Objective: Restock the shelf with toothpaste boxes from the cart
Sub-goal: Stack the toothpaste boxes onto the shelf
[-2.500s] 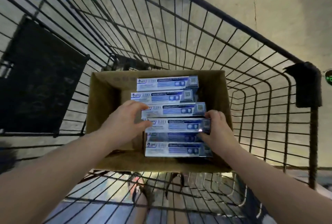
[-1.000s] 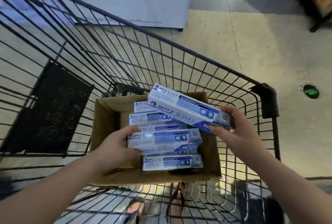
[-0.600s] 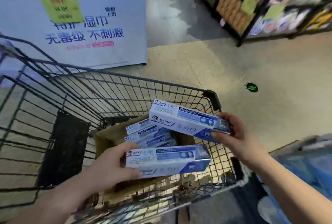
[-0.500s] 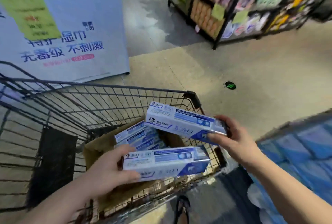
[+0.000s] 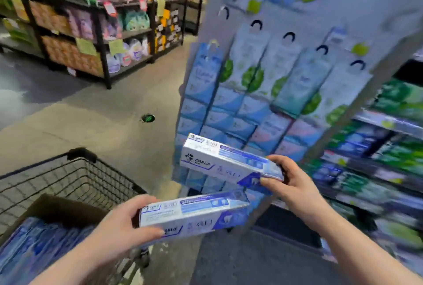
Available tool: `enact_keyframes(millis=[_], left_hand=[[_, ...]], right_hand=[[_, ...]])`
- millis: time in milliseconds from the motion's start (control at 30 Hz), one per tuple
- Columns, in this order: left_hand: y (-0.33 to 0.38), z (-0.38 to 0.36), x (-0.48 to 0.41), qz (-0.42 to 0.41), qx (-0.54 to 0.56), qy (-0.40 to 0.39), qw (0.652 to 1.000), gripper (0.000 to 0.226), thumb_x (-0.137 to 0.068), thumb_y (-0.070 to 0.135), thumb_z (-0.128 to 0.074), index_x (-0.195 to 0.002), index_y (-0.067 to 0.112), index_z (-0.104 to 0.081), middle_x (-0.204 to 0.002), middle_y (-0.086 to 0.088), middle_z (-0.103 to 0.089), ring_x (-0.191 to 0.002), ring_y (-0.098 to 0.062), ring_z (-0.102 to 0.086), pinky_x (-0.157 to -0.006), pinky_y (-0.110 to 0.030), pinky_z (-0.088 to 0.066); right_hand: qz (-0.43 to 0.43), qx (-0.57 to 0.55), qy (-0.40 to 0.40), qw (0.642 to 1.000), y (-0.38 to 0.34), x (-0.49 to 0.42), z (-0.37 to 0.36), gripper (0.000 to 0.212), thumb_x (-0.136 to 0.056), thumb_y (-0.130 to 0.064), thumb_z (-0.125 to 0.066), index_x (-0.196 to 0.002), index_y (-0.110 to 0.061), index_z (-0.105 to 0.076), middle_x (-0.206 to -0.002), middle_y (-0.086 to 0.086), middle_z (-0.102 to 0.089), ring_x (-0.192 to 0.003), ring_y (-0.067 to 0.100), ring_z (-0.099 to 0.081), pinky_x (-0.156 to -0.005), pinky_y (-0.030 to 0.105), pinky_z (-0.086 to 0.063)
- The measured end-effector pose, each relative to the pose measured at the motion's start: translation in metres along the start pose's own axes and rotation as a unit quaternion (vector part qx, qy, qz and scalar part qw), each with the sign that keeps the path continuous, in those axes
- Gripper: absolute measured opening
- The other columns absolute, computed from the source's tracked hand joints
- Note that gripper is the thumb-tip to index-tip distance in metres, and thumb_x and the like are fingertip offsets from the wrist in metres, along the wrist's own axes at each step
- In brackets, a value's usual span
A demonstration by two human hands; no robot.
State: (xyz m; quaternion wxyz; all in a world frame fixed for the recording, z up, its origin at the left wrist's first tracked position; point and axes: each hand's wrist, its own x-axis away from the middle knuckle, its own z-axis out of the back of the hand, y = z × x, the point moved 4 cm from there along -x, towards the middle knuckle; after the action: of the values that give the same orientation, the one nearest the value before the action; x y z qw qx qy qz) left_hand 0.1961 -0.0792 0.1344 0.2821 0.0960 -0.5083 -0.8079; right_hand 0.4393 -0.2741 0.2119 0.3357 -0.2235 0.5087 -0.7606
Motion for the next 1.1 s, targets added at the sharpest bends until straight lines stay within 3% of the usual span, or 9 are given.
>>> enact_keyframes(millis=[67, 167, 300, 400, 467, 600, 700, 900, 1100], left_hand=[[0.033, -0.041, -0.003, -0.023, 0.024, -0.043, 0.999, 0.079, -0.025, 0.076, -0.074, -0.097, 0.050, -0.056, -0.093, 0.016, -0.070, -0.079, 0.001, -0.063, -0.080, -0.023, -0.048], [0.081, -0.111, 0.006, -0.045, 0.061, -0.096, 0.992, 0.082, -0.021, 0.074, -0.077, -0.091, 0.034, -0.066, -0.092, 0.001, -0.072, -0.078, -0.010, -0.064, -0.076, -0.025, -0.048], [0.142, -0.212, 0.029, -0.049, 0.060, -0.160, 0.984, 0.073, -0.021, 0.051, -0.081, -0.086, 0.020, -0.066, -0.077, 0.005, -0.072, -0.068, -0.006, -0.060, -0.060, -0.013, -0.045], [0.184, -0.283, 0.047, -0.060, 0.051, -0.209, 0.975, 0.083, -0.014, 0.067, -0.080, -0.087, 0.030, -0.065, -0.086, 0.013, -0.072, -0.075, -0.005, -0.064, -0.072, -0.022, -0.048], [0.212, -0.329, 0.061, -0.070, 0.047, -0.238, 0.967, 0.078, -0.016, 0.061, -0.081, -0.087, 0.032, -0.064, -0.088, 0.016, -0.072, -0.080, -0.007, -0.065, -0.079, -0.030, -0.049], [0.263, -0.413, 0.083, -0.107, 0.023, -0.304, 0.946, 0.049, -0.047, 0.037, -0.083, -0.091, 0.029, -0.063, -0.085, 0.021, -0.071, -0.075, 0.003, -0.065, -0.071, -0.019, -0.050], [0.295, -0.465, 0.088, -0.127, -0.004, -0.340, 0.932, 0.033, -0.069, 0.017, -0.080, -0.095, 0.030, -0.062, -0.087, 0.014, -0.072, -0.078, 0.001, -0.065, -0.068, -0.016, -0.049], [0.355, -0.561, 0.075, -0.142, -0.017, -0.395, 0.907, 0.046, -0.057, 0.028, -0.076, -0.100, 0.024, -0.062, -0.097, 0.003, -0.073, -0.092, -0.013, -0.067, -0.084, -0.029, -0.051], [0.409, -0.655, 0.023, -0.158, -0.021, -0.426, 0.890, 0.058, -0.045, 0.042, -0.075, -0.099, 0.028, -0.062, -0.095, 0.007, -0.073, -0.088, -0.009, -0.068, -0.085, -0.032, -0.052]], right_hand=[[-0.011, 0.007, 0.044, 0.999, 0.010, 0.041, 0.055, 0.034, -0.078, 0.000, -0.066, -0.098, -0.024, -0.054, -0.097, -0.002, -0.063, -0.079, -0.001, -0.059, -0.076, 0.017, -0.048], [-0.028, -0.004, 0.108, 0.994, 0.026, 0.110, 0.131, 0.033, -0.072, -0.022, -0.073, -0.100, -0.024, -0.056, -0.096, -0.005, -0.068, -0.085, 0.007, -0.063, -0.078, 0.025, -0.051], [-0.052, 0.010, 0.192, 0.980, 0.054, 0.211, 0.227, 0.032, -0.080, 0.002, -0.063, -0.099, -0.022, -0.054, -0.095, -0.002, -0.064, -0.073, -0.006, -0.062, -0.067, 0.013, -0.052], [-0.081, 0.024, 0.246, 0.966, 0.075, 0.288, 0.289, 0.032, -0.081, 0.002, -0.062, -0.108, -0.014, -0.053, -0.098, 0.002, -0.063, -0.068, -0.009, -0.061, -0.061, 0.009, -0.050], [-0.095, 0.009, 0.289, 0.952, 0.087, 0.334, 0.326, 0.034, -0.082, 0.001, -0.061, -0.112, -0.012, -0.052, -0.098, 0.002, -0.063, -0.066, -0.009, -0.061, -0.059, 0.009, -0.049], [-0.116, 0.002, 0.366, 0.923, 0.104, 0.411, 0.385, 0.030, -0.082, -0.010, -0.065, -0.103, -0.030, -0.057, -0.102, -0.004, -0.065, -0.071, -0.004, -0.064, -0.064, 0.023, -0.055], [-0.132, 0.002, 0.417, 0.899, 0.120, 0.455, 0.425, 0.031, -0.081, -0.012, -0.066, -0.104, -0.030, -0.056, -0.103, -0.004, -0.065, -0.073, 0.000, -0.064, -0.071, 0.031, -0.056], [-0.158, -0.007, 0.479, 0.863, 0.155, 0.502, 0.499, 0.036, -0.083, -0.013, -0.065, -0.116, -0.022, -0.054, -0.106, -0.003, -0.065, -0.085, 0.011, -0.065, -0.063, 0.022, -0.057], [-0.163, -0.002, 0.516, 0.841, 0.197, 0.495, 0.590, 0.034, -0.083, -0.012, -0.063, -0.115, -0.021, -0.054, -0.107, -0.001, -0.065, -0.089, 0.015, -0.064, -0.058, 0.020, -0.056]])
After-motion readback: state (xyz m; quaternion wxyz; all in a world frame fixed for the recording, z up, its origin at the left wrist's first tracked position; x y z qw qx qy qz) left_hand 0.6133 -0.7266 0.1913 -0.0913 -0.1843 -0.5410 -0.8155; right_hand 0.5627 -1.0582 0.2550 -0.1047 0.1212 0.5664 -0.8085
